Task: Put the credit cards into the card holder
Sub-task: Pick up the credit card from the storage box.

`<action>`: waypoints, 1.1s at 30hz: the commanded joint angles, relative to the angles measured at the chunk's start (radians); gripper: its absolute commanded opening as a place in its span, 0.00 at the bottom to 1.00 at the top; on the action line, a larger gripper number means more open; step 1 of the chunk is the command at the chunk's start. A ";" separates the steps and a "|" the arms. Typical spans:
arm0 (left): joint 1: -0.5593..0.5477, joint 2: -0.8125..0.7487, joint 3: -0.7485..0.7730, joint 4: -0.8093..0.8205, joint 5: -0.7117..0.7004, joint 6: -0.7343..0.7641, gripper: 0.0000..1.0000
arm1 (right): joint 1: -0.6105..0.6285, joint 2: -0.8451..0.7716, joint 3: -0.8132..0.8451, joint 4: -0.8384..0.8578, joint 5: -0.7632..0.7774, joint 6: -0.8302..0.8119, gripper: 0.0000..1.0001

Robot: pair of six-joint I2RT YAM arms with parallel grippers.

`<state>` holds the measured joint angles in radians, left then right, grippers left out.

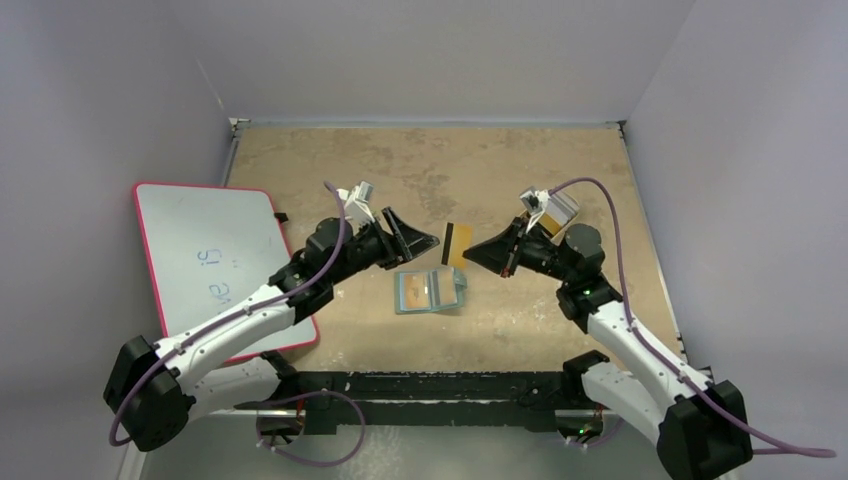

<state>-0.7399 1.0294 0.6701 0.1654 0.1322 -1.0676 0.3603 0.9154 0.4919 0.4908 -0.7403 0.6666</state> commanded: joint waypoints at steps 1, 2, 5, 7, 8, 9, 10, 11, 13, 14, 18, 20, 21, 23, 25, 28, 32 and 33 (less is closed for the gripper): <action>0.002 0.040 0.069 0.149 0.090 -0.036 0.61 | 0.011 -0.036 -0.012 0.155 -0.066 0.098 0.00; 0.002 0.050 0.070 0.165 0.109 -0.035 0.59 | 0.015 -0.037 -0.011 0.146 -0.068 0.099 0.00; 0.001 0.063 0.068 0.205 0.136 -0.031 0.55 | 0.028 -0.042 -0.013 0.132 -0.076 0.099 0.00; 0.001 0.068 0.063 0.239 0.152 -0.034 0.49 | 0.037 -0.037 -0.017 0.131 -0.074 0.104 0.00; 0.001 0.071 0.063 0.244 0.156 -0.036 0.46 | 0.040 -0.032 -0.018 0.130 -0.072 0.103 0.00; 0.001 0.076 0.067 0.232 0.157 -0.034 0.42 | 0.042 -0.026 -0.021 0.126 -0.065 0.102 0.00; 0.001 0.079 0.075 0.215 0.164 -0.025 0.40 | 0.042 -0.017 -0.024 0.127 -0.061 0.102 0.00; 0.001 0.082 0.080 0.207 0.169 -0.015 0.37 | 0.044 -0.006 -0.028 0.136 -0.061 0.108 0.00; 0.001 0.084 0.078 0.203 0.175 -0.013 0.20 | 0.049 0.019 -0.031 0.159 -0.066 0.119 0.00; 0.001 0.084 0.081 0.189 0.169 -0.007 0.10 | 0.051 0.026 -0.030 0.159 -0.065 0.118 0.00; 0.001 0.081 0.095 0.110 0.131 0.034 0.00 | 0.051 0.022 -0.009 0.049 0.008 0.067 0.03; 0.002 0.078 0.095 0.091 0.119 0.047 0.00 | 0.051 0.010 -0.002 -0.003 0.059 0.048 0.14; 0.001 0.077 0.095 0.076 0.110 0.057 0.00 | 0.050 0.005 -0.003 -0.014 0.071 0.044 0.20; 0.001 0.077 0.095 0.042 0.090 0.080 0.00 | 0.050 0.002 -0.003 -0.022 0.094 0.041 0.31; 0.002 0.080 0.095 0.005 0.053 0.099 0.00 | 0.050 0.010 -0.003 -0.030 0.123 0.037 0.40; 0.002 0.085 0.112 -0.132 -0.067 0.135 0.00 | 0.050 0.053 0.005 -0.089 0.196 -0.014 0.49; 0.002 0.081 0.090 -0.195 -0.174 0.140 0.00 | 0.052 0.172 0.059 -0.176 0.281 -0.088 0.52; 0.002 0.090 0.092 -0.218 -0.195 0.145 0.00 | 0.053 0.197 0.073 -0.189 0.296 -0.098 0.54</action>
<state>-0.7357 1.1152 0.7273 0.0448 0.0845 -0.9714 0.4095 1.0283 0.4889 0.3813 -0.5545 0.6575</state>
